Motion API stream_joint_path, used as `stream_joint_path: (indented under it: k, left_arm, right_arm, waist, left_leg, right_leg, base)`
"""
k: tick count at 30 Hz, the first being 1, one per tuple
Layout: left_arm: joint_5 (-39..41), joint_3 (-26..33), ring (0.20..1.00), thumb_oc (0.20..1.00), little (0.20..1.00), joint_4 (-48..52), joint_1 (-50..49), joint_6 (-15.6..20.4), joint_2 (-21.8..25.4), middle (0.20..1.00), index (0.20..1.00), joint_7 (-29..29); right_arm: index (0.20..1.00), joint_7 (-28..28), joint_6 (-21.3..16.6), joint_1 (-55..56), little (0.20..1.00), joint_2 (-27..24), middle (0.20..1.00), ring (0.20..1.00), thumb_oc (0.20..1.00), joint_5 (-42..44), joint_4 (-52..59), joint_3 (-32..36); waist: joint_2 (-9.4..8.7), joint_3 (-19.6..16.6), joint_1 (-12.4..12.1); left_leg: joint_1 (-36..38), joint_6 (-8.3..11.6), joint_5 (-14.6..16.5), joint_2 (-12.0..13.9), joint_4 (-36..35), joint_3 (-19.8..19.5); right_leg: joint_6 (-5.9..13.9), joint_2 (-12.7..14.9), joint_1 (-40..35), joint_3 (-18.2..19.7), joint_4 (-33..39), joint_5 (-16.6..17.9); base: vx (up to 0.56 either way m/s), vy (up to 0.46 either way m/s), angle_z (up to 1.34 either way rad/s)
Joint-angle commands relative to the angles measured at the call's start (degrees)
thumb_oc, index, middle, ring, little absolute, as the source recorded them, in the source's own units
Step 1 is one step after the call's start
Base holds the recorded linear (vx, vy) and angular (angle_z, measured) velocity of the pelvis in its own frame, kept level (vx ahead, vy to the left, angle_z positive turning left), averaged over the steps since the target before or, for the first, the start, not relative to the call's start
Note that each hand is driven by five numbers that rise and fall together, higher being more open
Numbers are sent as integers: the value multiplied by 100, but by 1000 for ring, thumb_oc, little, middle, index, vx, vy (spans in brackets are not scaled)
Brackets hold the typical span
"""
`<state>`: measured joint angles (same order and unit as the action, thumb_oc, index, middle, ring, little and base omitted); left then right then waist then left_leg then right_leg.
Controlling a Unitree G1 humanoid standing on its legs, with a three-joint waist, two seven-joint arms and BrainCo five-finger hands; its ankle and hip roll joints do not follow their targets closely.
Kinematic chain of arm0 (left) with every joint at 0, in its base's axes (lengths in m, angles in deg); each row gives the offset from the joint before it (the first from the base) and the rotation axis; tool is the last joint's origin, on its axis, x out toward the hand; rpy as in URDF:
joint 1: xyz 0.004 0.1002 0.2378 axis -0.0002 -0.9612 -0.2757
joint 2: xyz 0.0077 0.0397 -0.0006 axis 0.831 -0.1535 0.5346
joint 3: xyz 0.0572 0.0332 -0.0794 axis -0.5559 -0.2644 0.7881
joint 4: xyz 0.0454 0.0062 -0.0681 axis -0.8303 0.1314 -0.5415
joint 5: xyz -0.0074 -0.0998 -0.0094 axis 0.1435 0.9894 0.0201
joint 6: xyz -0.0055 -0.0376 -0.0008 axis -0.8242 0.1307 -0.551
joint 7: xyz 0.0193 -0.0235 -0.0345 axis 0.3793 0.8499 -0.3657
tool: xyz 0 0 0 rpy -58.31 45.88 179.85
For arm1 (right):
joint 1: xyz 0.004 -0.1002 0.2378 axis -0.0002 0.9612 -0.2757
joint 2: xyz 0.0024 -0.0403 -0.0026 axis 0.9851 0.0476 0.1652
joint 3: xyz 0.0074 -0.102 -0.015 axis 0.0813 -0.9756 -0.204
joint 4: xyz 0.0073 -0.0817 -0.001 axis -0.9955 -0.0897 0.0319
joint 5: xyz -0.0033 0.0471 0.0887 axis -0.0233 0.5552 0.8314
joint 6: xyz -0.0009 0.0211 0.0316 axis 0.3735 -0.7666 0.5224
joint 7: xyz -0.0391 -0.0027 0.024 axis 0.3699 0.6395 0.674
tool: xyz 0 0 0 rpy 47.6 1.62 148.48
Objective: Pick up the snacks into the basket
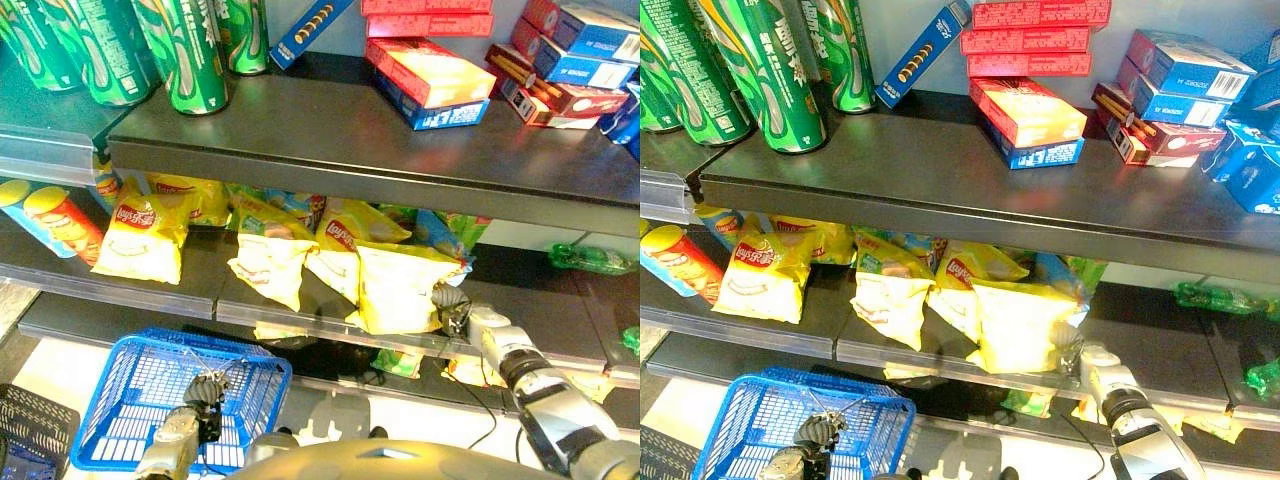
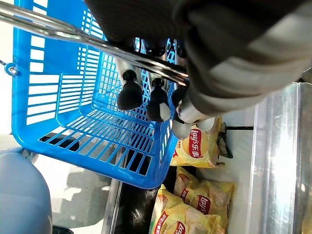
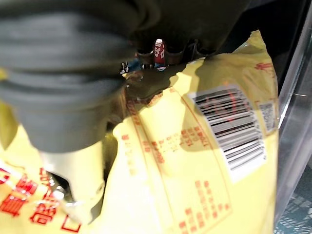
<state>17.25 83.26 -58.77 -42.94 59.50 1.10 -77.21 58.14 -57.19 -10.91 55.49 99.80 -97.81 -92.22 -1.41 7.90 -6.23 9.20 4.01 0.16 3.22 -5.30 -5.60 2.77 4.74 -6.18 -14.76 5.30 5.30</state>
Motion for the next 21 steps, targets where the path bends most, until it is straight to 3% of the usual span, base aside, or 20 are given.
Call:
stream_joint_path:
  k: [1, 12, 21]
  left_arm:
    - [338, -28, 200, 200, 200, 433, 238, 224, -130, 200, 200, 60]
    - [872, 305, 200, 200, 200, 1049, 87, 243, -293, 200, 200, -138]
    - [1502, 588, 200, 200, 200, 2194, 67, 331, -439, 200, 200, -275]
  right_arm:
    - [200, -151, -109, -122, 200, 114, 200, 200, 200, 59, -53, -65]
    - [200, -556, -304, 615, 200, 262, 200, 200, 200, 943, 913, 663]
    - [200, -696, -796, 1940, 200, 409, 200, 200, 200, 1693, 3091, 1631]
  waist:
    - [-146, -118, -103]
    - [-100, -138, -23]
    - [-57, -175, 223]
  left_leg:
    - [-365, -103, 3, -112, 30, 277]
    - [-302, -122, 51, -116, 30, 281]
    - [-294, -128, 74, -115, 30, 310]
  right_leg:
    - [497, 326, -85, 484, -30, -401]
    - [503, 327, -133, 497, -30, -451]
    - [520, 338, -127, 519, -30, -494]
  base:
    - [0, 0, 0]
    - [0, 0, 0]
    - [12, -4, 7]
